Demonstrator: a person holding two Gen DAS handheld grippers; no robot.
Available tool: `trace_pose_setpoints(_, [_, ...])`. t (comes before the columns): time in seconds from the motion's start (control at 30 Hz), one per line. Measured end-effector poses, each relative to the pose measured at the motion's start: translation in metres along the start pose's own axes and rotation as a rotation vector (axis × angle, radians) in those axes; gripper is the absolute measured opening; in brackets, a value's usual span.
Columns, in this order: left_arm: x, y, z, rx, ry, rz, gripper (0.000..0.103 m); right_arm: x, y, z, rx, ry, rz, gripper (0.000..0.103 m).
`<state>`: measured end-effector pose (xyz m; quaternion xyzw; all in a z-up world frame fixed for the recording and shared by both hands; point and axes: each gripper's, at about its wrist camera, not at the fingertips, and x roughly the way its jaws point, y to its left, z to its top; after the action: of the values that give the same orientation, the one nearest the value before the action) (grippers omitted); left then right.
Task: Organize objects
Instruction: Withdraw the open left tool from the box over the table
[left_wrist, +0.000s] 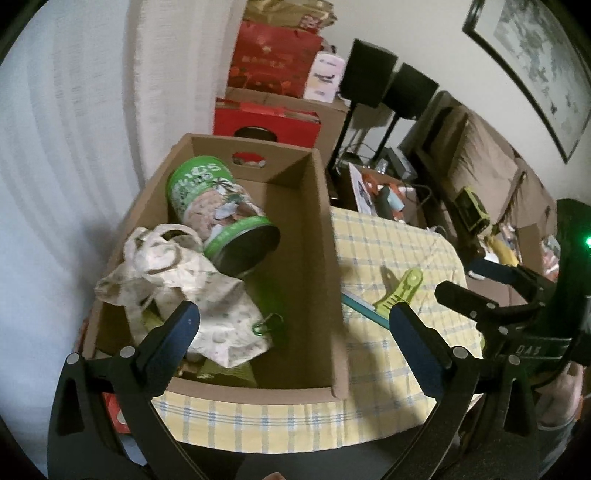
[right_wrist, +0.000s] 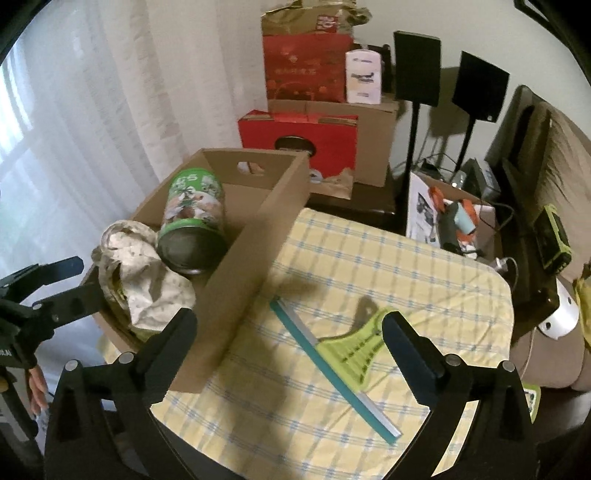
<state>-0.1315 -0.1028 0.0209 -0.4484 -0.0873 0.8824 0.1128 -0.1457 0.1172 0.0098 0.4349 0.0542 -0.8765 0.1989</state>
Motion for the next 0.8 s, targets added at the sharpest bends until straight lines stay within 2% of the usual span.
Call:
trace_pose_setpoints(0.43, [0.017, -0.051, -0.013, 0.082, 0.012, -0.006, 0.103, -0.017, -0.043, -0.030, 0.060, -0.014, -0.081, 0.102])
trace_pose_setpoints(0.8, [0.028, -0.081, -0.020, 0.117, 0.017, -0.023, 0.103, -0.027, -0.077, -0.050, 0.115, -0.019, -0.111, 0.102])
